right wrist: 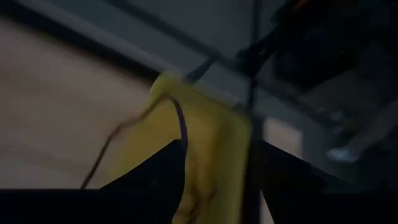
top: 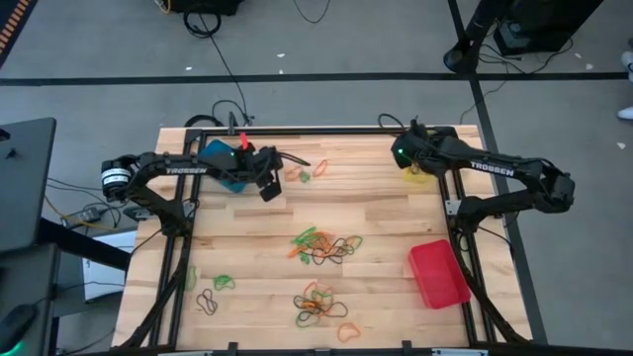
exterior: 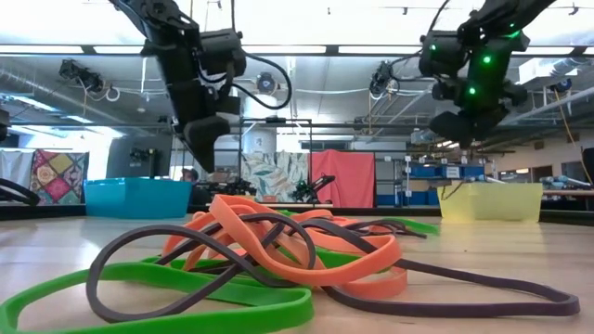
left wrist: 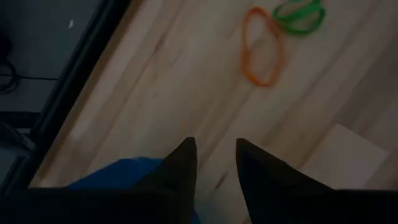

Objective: Sort rubber bands into baskets
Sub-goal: Put the brown rubber band into the yellow bin

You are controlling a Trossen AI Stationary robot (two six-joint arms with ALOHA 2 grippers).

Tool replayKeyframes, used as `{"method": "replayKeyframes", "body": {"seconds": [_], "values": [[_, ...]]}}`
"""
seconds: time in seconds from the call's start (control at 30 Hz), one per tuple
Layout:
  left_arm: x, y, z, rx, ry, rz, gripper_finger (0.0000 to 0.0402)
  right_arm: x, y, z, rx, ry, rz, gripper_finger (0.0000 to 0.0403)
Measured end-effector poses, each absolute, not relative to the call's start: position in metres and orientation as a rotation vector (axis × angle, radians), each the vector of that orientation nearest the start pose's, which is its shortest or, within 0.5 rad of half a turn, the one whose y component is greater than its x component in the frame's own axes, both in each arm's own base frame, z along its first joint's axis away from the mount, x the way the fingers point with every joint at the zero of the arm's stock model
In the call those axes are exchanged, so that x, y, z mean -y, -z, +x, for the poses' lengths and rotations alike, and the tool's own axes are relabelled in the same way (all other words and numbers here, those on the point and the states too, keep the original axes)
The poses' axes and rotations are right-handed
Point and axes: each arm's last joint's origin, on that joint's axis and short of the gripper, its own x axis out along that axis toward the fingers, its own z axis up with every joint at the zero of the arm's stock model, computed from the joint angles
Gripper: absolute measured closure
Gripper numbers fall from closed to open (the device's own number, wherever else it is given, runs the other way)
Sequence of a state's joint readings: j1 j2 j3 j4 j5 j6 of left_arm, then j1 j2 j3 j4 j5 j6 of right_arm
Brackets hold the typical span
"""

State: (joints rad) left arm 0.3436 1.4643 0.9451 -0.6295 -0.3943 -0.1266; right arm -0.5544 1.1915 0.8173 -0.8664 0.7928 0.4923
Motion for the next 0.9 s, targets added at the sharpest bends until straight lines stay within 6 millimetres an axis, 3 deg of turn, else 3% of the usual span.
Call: {"method": "replayKeyframes", "body": {"seconds": [0.53,0.77,0.9], "values": [[-0.147,-0.212,0.236,-1.079,-0.88,-0.174,0.0303,0.123,-0.233,0.163,-1.035,1.39,0.127,0.0194],[-0.162,-0.215,0.232,-1.03,-0.915,-0.169,0.0303,0.127,-0.241,0.156,-0.977,1.697,-0.171,0.0197],[-0.161,-0.208,0.228,-1.049,-0.895,-0.215,0.0303,0.129,-0.239,0.156,-0.988,1.646,-0.102,0.0199]]}}
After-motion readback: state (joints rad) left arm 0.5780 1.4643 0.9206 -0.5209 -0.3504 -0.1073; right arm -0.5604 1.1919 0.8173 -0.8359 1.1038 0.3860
